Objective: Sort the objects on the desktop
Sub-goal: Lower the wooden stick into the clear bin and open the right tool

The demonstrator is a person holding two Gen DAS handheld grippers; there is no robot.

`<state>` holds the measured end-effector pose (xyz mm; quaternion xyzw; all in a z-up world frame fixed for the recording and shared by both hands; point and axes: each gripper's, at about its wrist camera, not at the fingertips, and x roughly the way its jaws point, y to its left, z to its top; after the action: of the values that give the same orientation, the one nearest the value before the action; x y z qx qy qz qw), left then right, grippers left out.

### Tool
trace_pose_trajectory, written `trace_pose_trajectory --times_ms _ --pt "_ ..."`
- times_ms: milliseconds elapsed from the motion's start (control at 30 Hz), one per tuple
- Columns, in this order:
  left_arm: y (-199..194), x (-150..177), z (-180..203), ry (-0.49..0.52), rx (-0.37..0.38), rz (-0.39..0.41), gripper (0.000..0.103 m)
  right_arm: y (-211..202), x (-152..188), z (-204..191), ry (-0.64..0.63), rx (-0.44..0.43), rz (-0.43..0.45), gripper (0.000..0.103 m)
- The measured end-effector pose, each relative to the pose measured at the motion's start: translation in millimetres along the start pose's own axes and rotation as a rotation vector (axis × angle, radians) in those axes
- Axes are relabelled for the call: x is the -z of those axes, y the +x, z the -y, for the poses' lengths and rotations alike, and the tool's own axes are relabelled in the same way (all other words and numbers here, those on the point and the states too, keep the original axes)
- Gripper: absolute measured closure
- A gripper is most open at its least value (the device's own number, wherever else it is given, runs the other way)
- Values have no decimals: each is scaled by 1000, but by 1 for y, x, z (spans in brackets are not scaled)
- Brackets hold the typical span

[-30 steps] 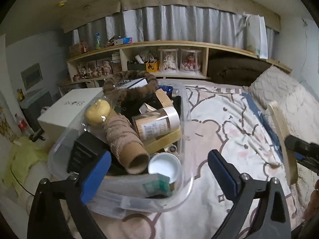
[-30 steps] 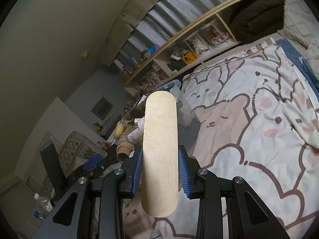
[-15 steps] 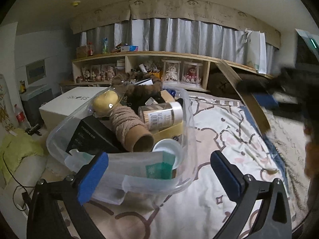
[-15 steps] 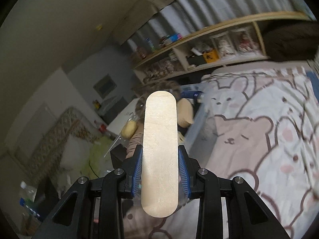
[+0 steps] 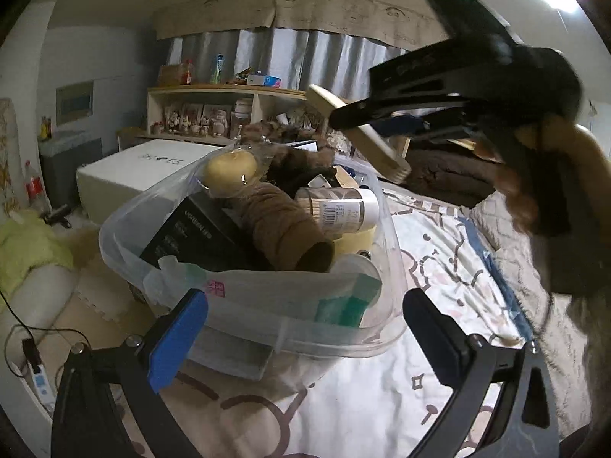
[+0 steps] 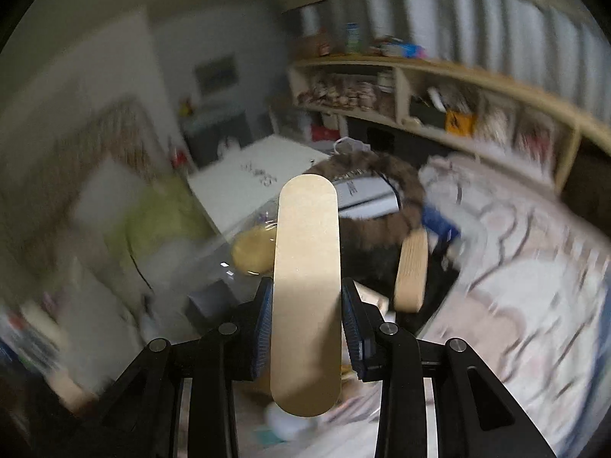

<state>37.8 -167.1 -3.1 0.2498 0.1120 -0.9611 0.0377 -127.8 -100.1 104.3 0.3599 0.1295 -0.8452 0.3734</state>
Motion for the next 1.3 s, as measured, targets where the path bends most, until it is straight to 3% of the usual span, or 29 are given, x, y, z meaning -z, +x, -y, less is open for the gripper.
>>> trace_pose_trajectory --times_ms 100,233,400,533,700,900,933,1000,1067,1300 --pt "0 0 -3 -10 14 1 0 13 -8 -17 -227 65 -75 69" --pt "2 0 -4 -14 36 -11 0 34 -4 -27 -492 184 -241 69" --pt "5 -1 -7 -29 58 -17 0 52 7 -23 -650 193 -460 69" --pt "6 -1 -7 -30 70 -20 0 70 2 -27 -723 183 -559 69" --pt "5 -1 -8 -30 75 -8 0 88 -15 -32 -800 219 -587 69" --pt "6 -2 -9 -25 72 8 0 102 -12 -34 -921 275 -623 66" --pt "6 -2 -9 -25 72 11 0 102 -13 -33 -916 275 -613 61" --pt "6 -2 -10 -25 72 15 0 100 -16 -32 -909 294 -585 36" --pt "6 -2 -10 -24 73 18 0 97 -24 -28 -865 294 -559 23" --pt "5 -3 -13 -41 78 18 0 54 -59 1 -523 247 -372 23"
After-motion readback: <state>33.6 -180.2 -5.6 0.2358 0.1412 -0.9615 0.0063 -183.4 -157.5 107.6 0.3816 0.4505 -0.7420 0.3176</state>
